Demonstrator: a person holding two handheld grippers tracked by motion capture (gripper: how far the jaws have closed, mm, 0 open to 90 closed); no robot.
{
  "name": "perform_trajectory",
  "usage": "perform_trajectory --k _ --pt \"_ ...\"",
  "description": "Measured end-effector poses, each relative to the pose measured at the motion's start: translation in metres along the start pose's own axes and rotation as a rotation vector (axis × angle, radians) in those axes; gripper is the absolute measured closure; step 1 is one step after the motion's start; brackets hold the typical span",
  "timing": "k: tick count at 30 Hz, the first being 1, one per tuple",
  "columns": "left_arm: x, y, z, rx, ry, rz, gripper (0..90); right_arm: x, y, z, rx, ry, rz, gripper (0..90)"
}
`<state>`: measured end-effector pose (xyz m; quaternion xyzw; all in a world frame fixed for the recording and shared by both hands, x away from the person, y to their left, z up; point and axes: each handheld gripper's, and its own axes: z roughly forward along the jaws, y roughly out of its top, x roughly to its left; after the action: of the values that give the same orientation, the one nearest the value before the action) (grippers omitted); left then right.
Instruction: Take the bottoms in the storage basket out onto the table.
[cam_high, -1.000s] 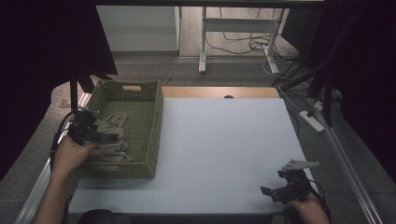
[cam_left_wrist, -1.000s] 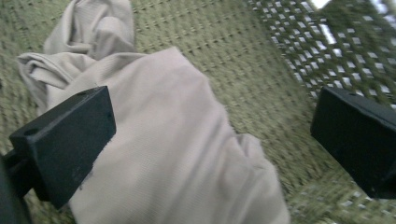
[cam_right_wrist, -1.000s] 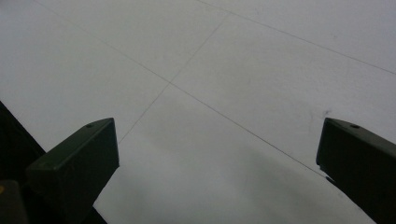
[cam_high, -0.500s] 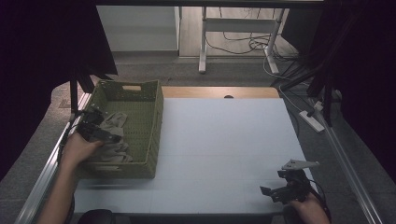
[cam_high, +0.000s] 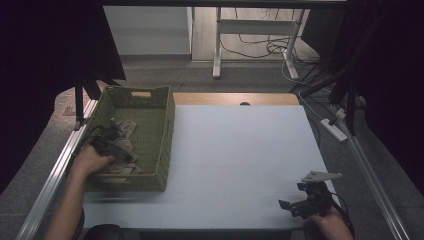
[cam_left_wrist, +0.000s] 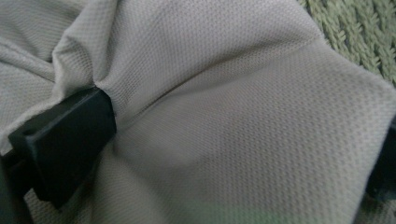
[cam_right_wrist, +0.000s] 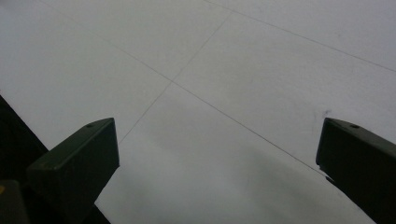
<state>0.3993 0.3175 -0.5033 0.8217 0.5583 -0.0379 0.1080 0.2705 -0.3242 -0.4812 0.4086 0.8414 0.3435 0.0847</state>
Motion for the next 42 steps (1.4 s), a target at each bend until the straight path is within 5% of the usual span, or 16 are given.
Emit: perform_trajectory --k 5,12,15,19,26,31,38,42 --pt "-0.005 0.004 0.012 0.083 0.066 0.033 0.0 0.001 0.000 0.000 -0.002 0.000 -0.004 0.0" --pt "-0.010 0.005 0.014 0.093 0.127 0.033 2.2 0.001 -0.001 -0.001 -0.008 0.002 -0.003 0.0" --pt "-0.009 0.005 0.010 0.083 0.122 0.008 10.2 0.001 -0.001 -0.001 -0.007 0.002 -0.005 0.0" --pt "-0.008 0.001 0.002 0.047 0.146 -0.041 40.3 0.001 -0.001 0.000 -0.006 0.001 -0.006 0.0" --pt "-0.005 -0.002 -0.003 0.032 0.137 -0.085 66.8 0.001 -0.001 0.000 -0.005 0.001 -0.008 0.5" --pt "-0.006 -0.001 -0.007 0.032 0.149 -0.075 69.1 0.001 0.000 0.000 -0.001 -0.001 -0.004 0.5" --pt "-0.009 0.001 -0.029 -0.061 0.096 -0.065 71.0 0.001 0.000 0.001 0.007 -0.003 -0.006 0.5" --pt "-0.011 -0.001 -0.042 -0.174 0.044 -0.038 71.0 0.001 0.000 0.001 0.004 -0.005 -0.006 0.5"
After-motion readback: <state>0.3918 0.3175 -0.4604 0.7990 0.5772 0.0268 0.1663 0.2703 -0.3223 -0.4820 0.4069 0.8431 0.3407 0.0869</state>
